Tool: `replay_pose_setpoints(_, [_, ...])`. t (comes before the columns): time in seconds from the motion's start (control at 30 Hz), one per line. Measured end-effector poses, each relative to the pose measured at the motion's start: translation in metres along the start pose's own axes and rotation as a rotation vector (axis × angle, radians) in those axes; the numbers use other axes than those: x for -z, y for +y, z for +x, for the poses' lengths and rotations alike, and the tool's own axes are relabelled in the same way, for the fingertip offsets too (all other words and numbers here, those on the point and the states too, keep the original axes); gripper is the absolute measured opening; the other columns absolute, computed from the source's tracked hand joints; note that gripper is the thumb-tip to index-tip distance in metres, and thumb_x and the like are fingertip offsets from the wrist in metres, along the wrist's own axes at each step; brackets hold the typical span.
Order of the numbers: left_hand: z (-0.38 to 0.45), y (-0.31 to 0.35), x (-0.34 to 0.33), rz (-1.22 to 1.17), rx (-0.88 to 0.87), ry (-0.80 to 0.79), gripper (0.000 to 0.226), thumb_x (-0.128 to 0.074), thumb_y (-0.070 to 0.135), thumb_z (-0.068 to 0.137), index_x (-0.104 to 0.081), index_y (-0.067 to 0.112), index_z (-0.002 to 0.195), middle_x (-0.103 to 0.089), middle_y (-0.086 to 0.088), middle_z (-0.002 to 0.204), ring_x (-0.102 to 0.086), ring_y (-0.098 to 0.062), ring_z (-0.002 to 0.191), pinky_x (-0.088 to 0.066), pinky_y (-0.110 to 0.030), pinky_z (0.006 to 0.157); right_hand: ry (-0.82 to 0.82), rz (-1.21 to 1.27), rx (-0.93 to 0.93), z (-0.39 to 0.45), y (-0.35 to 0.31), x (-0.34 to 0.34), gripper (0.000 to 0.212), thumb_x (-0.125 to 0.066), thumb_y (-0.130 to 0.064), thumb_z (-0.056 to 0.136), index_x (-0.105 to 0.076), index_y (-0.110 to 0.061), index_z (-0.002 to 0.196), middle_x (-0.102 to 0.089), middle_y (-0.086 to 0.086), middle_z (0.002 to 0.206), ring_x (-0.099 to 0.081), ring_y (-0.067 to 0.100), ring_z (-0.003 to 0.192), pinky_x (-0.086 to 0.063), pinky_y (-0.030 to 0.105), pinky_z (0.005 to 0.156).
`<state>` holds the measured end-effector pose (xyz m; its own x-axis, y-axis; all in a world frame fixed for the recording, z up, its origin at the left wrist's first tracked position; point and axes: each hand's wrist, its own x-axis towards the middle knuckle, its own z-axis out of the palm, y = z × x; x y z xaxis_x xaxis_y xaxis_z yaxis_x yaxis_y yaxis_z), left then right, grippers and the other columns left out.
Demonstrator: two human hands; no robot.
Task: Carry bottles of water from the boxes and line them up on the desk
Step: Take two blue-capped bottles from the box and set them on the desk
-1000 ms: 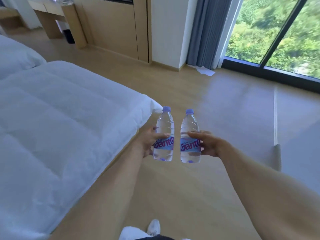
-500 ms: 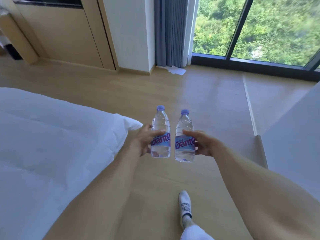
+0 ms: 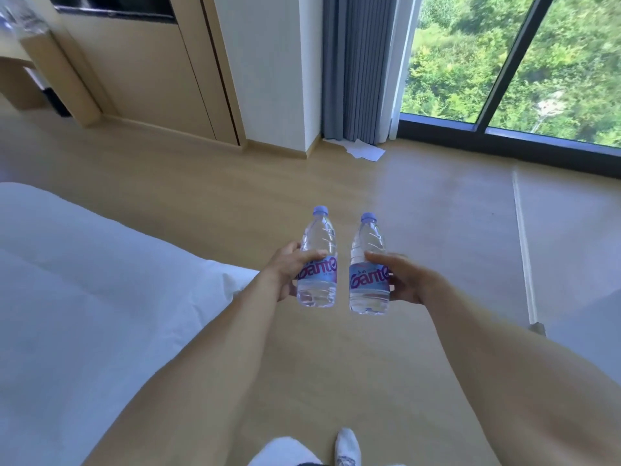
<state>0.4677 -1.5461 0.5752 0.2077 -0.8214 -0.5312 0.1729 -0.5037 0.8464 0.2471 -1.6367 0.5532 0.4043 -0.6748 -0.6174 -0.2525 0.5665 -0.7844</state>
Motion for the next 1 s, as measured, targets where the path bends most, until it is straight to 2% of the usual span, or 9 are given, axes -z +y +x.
replay_pose_setpoints(0.17, [0.057,0.036,-0.005,-0.022,0.008,0.004,0.047,-0.08,0.026,0.081,-0.061,0.016,0.122,-0.071,-0.017,0.12,-0.07,-0.031,0.088,-0.056,-0.062,0.086,-0.004,-0.001,-0.016,0.054,-0.048,0.017,0.039,-0.078,-0.036,0.081,-0.066,-0.014,0.11,-0.075,0.003,0.077,-0.072,0.021,0.077,-0.059,0.041,0.066])
replay_pose_setpoints(0.33, [0.121,0.069,0.01,-0.032,0.032,0.019,0.051,-0.081,0.026,0.079,-0.059,0.011,0.123,-0.073,-0.016,0.112,-0.069,-0.033,0.088,-0.051,-0.068,0.089,-0.016,-0.041,-0.037,0.121,-0.095,0.015,0.038,-0.075,-0.038,0.084,-0.064,-0.014,0.111,-0.072,0.006,0.089,-0.07,0.023,0.084,-0.059,0.045,0.075])
replay_pose_setpoints(0.47, [0.183,0.093,0.033,-0.039,0.042,0.026,0.048,-0.082,0.028,0.078,-0.061,0.015,0.119,-0.073,-0.015,0.115,-0.071,-0.033,0.091,-0.053,-0.067,0.086,-0.022,-0.104,-0.042,0.183,-0.136,0.006,0.035,-0.075,-0.039,0.084,-0.064,-0.016,0.108,-0.073,0.004,0.082,-0.07,0.024,0.085,-0.059,0.046,0.077])
replay_pose_setpoints(0.57, [0.238,0.112,0.056,-0.062,0.051,0.016,0.045,-0.082,0.029,0.077,-0.062,0.018,0.115,-0.074,-0.014,0.11,-0.072,-0.032,0.089,-0.054,-0.066,0.087,-0.022,-0.131,-0.045,0.238,-0.174,-0.006,0.037,-0.076,-0.038,0.084,-0.064,-0.015,0.111,-0.072,0.006,0.087,-0.069,0.024,0.086,-0.059,0.046,0.079])
replay_pose_setpoints(0.67, [0.292,0.141,0.089,-0.107,0.088,0.048,0.042,-0.084,0.029,0.076,-0.061,0.018,0.11,-0.075,-0.012,0.103,-0.072,-0.033,0.085,-0.052,-0.068,0.087,-0.006,-0.164,-0.078,0.297,-0.221,-0.026,0.042,-0.075,-0.038,0.085,-0.063,-0.014,0.117,-0.071,0.007,0.091,-0.07,0.023,0.081,-0.059,0.042,0.069])
replay_pose_setpoints(0.77, [0.336,0.174,0.123,-0.12,0.084,0.075,0.036,-0.083,0.028,0.078,-0.061,0.02,0.106,-0.075,-0.009,0.094,-0.072,-0.031,0.078,-0.056,-0.062,0.085,-0.035,-0.181,-0.089,0.347,-0.264,-0.05,0.044,-0.074,-0.037,0.086,-0.062,-0.011,0.119,-0.071,0.009,0.09,-0.07,0.023,0.078,-0.059,0.039,0.065])
replay_pose_setpoints(0.87, [0.376,0.206,0.155,-0.137,0.082,0.138,0.035,-0.081,0.028,0.079,-0.061,0.022,0.107,-0.074,-0.008,0.092,-0.071,-0.03,0.076,-0.056,-0.059,0.082,-0.051,-0.178,-0.088,0.395,-0.302,-0.07,0.041,-0.072,-0.037,0.087,-0.061,-0.012,0.118,-0.07,0.009,0.092,-0.068,0.024,0.08,-0.059,0.042,0.073])
replay_pose_setpoints(0.93, [0.399,0.223,0.175,-0.143,0.071,0.156,0.035,-0.082,0.029,0.078,-0.062,0.023,0.107,-0.075,-0.009,0.097,-0.072,-0.031,0.08,-0.055,-0.062,0.084,-0.083,-0.198,-0.081,0.424,-0.325,-0.085,0.04,-0.071,-0.036,0.088,-0.061,-0.013,0.119,-0.068,0.01,0.096,-0.067,0.025,0.084,-0.057,0.046,0.081])
replay_pose_setpoints(1.0, [0.422,0.24,0.196,-0.166,0.066,0.183,0.037,-0.083,0.028,0.076,-0.063,0.024,0.107,-0.077,-0.009,0.097,-0.073,-0.031,0.082,-0.054,-0.066,0.084,-0.106,-0.204,-0.08,0.456,-0.348,-0.1,0.04,-0.071,-0.036,0.088,-0.061,-0.013,0.12,-0.069,0.01,0.095,-0.067,0.025,0.084,-0.058,0.045,0.081])
